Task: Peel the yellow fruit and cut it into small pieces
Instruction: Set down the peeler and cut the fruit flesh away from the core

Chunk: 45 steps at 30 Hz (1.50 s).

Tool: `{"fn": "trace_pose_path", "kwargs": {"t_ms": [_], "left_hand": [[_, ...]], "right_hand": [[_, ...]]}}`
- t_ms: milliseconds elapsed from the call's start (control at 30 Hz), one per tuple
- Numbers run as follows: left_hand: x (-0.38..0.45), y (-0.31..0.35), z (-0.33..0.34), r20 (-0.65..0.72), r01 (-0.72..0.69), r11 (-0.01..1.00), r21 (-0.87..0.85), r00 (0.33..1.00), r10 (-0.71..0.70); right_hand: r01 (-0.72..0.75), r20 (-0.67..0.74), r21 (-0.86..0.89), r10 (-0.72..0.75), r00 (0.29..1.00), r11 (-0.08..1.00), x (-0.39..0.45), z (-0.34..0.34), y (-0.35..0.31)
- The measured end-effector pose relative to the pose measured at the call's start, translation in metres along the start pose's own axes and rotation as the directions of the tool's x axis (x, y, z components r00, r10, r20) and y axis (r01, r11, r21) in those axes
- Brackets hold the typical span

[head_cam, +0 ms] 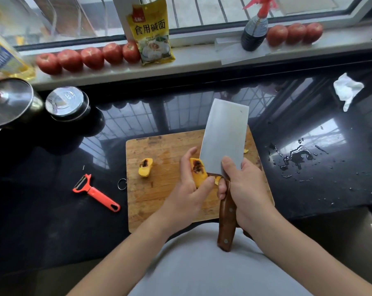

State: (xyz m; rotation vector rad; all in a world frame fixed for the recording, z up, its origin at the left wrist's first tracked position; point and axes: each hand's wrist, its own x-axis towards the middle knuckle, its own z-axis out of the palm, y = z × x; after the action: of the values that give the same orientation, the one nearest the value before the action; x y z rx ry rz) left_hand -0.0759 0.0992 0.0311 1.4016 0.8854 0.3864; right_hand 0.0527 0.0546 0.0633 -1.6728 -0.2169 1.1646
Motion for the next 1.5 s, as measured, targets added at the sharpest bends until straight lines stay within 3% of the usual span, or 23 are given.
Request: {"fn": "trace_pose_path", "kwargs": {"t_ms": [267,567,733,833,900,1000,1133,1200,1333,1500], "left_hand": [[0.002,-0.01,0.007,-0.05,-0.034,0.996,0.085,0.998,0.038],[0.012,-0.018,0.009,-0.045,-0.024,0.994,-0.109,0.999,0.019],[0.013,-0.038,-0.004,-0.05,0.221,0.941,-0.258,0.969,-0.242],[0.009,-0.064,-0.03,-0.027,0.438,0.883,-0.166,0.893,-0.448],[0.009,-0.076,-0.047,0.05,0.583,0.808,-0.086,0.812,-0.581],[0.012,-0.083,-0.064,0.141,0.61,0.789,0.08,0.776,-0.614],[0.019,-0.088,-0.069,0.064,0.49,0.78,0.39,0.83,-0.554],[0.019,-0.095,-0.07,0.001,0.472,0.747,0.468,0.845,-0.534],[0.016,-0.114,-0.071,-0.184,0.535,0.777,0.331,0.844,-0.503],[0.008,-0.124,-0.061,-0.272,0.512,0.858,-0.05,0.819,-0.505]], "right_hand": [[-0.147,-0.026,0.075,0.15,0.988,0.986,0.007,-0.001,0.007],[-0.092,-0.057,0.156,0.102,0.993,0.983,0.01,0.005,0.018],[-0.191,-0.045,0.027,0.193,0.98,0.981,0.021,0.0,0.022],[-0.196,-0.048,-0.15,0.19,0.981,0.969,0.033,-0.017,0.029],[-0.065,-0.045,-0.455,0.05,0.998,0.888,0.039,-0.031,0.036],[0.197,0.11,-0.792,-0.183,0.977,0.577,0.042,-0.045,0.051],[0.451,0.357,-0.839,-0.319,0.878,0.305,0.038,-0.063,0.072],[0.517,0.438,-0.827,-0.324,0.839,0.22,0.038,-0.074,0.083],[0.566,0.503,-0.8,-0.294,0.813,0.197,0.032,-0.086,0.097],[0.609,0.561,-0.784,-0.281,0.779,0.124,0.024,-0.091,0.106]]}}
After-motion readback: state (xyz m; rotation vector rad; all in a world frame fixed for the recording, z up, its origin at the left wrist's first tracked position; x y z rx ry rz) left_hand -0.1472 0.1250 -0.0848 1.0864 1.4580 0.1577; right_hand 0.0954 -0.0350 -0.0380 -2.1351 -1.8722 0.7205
